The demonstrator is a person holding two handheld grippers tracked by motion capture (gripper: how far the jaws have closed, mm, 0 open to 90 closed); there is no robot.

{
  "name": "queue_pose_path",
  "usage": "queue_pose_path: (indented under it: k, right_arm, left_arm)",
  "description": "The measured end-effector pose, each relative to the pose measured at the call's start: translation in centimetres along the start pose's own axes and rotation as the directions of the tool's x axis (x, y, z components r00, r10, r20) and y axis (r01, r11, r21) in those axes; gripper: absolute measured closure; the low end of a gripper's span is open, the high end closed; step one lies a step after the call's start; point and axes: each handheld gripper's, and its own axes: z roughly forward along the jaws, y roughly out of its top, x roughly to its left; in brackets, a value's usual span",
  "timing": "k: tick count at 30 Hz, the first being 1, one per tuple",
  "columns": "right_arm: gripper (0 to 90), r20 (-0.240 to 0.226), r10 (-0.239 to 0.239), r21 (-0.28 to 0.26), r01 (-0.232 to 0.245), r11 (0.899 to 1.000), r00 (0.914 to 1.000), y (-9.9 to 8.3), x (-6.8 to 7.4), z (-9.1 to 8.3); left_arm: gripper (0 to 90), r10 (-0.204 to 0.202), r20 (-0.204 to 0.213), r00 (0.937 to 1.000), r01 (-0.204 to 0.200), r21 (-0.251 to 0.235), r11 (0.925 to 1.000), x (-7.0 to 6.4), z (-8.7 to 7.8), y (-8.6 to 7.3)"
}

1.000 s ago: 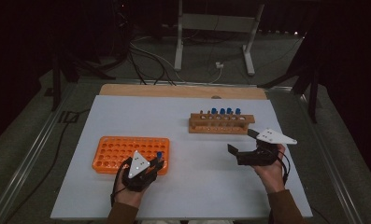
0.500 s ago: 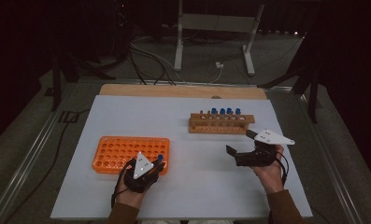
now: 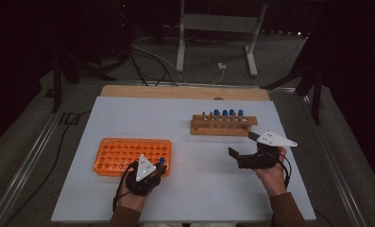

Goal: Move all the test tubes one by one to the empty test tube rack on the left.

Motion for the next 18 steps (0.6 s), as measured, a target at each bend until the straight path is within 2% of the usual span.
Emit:
queue_pose_path:
  k: [5, 10, 12, 15, 18]
  right_arm:
    - [0.0, 0.0, 0.004, -0.002, -0.004, 1.0, 1.0, 0.0, 0.0, 0.0]
    - [0.0, 0.006, 0.011, -0.004, -0.011, 1.0, 0.9999, 0.1, -0.2, -0.1]
    - [0.0, 0.01, 0.016, -0.007, -0.016, 1.0, 0.9998, 0.1, -0.3, -0.2]
    - [0.0, 0.014, 0.018, -0.013, -0.018, 1.0, 0.9997, 0.3, -0.4, -0.3]
    - [0.0, 0.022, 0.018, -0.015, -0.017, 1.0, 0.9996, 0.6, -0.5, -0.4]
  left_arm:
    - [58.3, -0.033, 0.069, 0.9971, 0.039, -0.079, 0.9962, 0.7, -1.0, 0.2]
    - [50.0, -0.046, 0.063, 0.997, 0.055, -0.157, 0.986, 1.8, -2.4, 0.6]
    - [44.1, -0.054, 0.062, 0.9966, 0.065, -0.178, 0.9818, 2.1, -2.9, 0.7]
    - [32.9, -0.067, 0.028, 0.9973, 0.072, -0.202, 0.9767, 2.7, -3.5, 0.8]
    - [22.0, -0.095, -0.012, 0.9954, 0.09, -0.209, 0.9737, 3.2, -3.9, 0.8]
